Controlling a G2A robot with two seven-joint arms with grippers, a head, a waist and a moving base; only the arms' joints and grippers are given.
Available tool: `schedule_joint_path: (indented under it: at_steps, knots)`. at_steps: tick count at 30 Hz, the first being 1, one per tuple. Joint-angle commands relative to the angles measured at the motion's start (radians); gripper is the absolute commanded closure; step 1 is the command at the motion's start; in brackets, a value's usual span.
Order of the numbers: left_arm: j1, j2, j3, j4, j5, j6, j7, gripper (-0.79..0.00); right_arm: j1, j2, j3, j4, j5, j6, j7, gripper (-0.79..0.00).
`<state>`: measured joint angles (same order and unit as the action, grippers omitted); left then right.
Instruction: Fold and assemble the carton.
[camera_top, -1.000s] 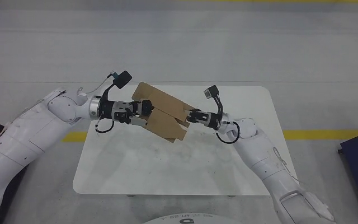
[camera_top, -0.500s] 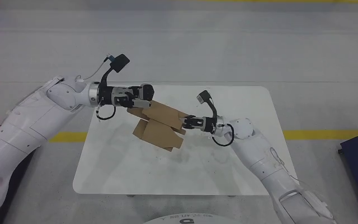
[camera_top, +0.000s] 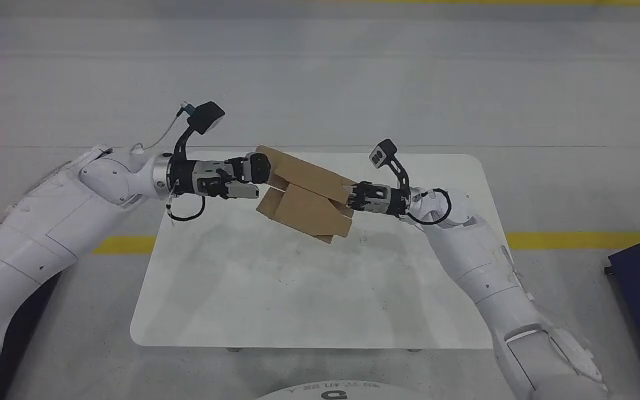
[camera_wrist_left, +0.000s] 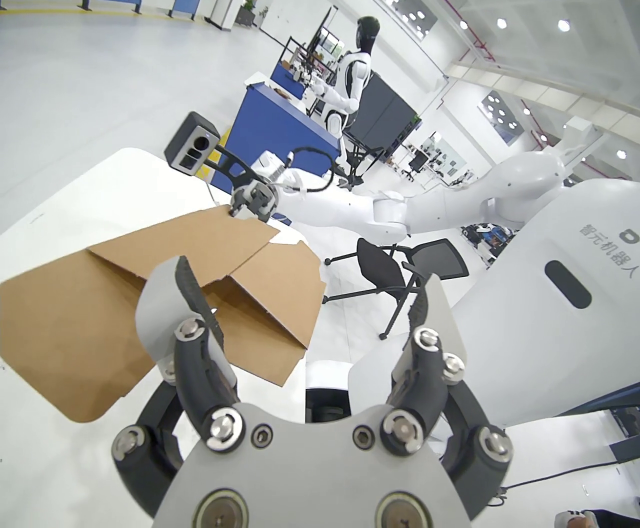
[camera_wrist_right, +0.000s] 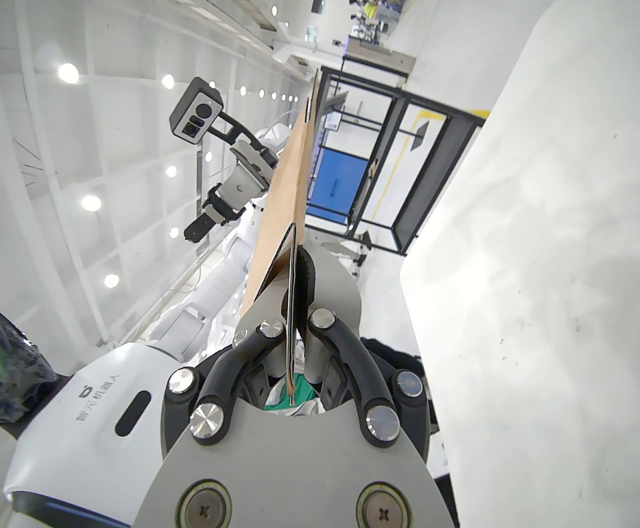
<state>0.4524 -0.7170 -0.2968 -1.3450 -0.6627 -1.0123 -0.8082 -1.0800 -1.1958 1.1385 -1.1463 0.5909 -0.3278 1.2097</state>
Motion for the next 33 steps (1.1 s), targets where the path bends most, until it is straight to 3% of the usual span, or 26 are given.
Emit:
schedule_joint_path:
  at_steps: [1, 8, 10, 17, 23, 26, 29, 33]
  knots:
    - [-0.011, 0.014, -0.002, -0.002, -0.023, 0.0, 0.0, -0.785, -0.001, 0.0, 0.0, -0.001, -0.001, -0.011, -0.005, 0.0]
    - [-0.015, 0.017, -0.006, -0.001, -0.035, 0.0, 0.0, -0.785, -0.005, 0.0, -0.001, -0.003, 0.0, -0.006, -0.008, 0.0]
    - [-0.015, 0.017, -0.006, -0.001, -0.035, 0.0, 0.0, -0.785, 0.002, 0.0, 0.005, -0.018, 0.018, 0.041, -0.035, 0.0]
    - [0.013, 0.014, -0.054, -0.033, 0.035, 0.06, 0.056, -0.785, 0.062, -0.01, -0.017, 0.013, 0.021, 0.08, -0.061, 0.0]
    - [0.035, 0.01, -0.075, -0.034, -0.146, 0.077, -0.076, -0.785, 0.094, -0.023, -0.049, 0.052, -0.003, 0.022, -0.085, 0.0]
    - [0.04, 0.011, -0.078, -0.022, -0.33, 0.232, -0.23, -0.785, 0.1, -0.028, -0.057, 0.073, -0.008, -0.033, -0.101, 0.0]
    - [0.026, 0.007, -0.095, 0.048, -0.437, 0.419, -0.349, -0.785, 0.103, -0.033, -0.059, 0.094, -0.009, -0.084, -0.114, 0.0]
    - [0.018, -0.004, -0.119, 0.101, -0.413, 0.428, -0.316, -0.785, 0.105, -0.034, -0.06, 0.104, -0.008, -0.1, -0.118, 0.0]
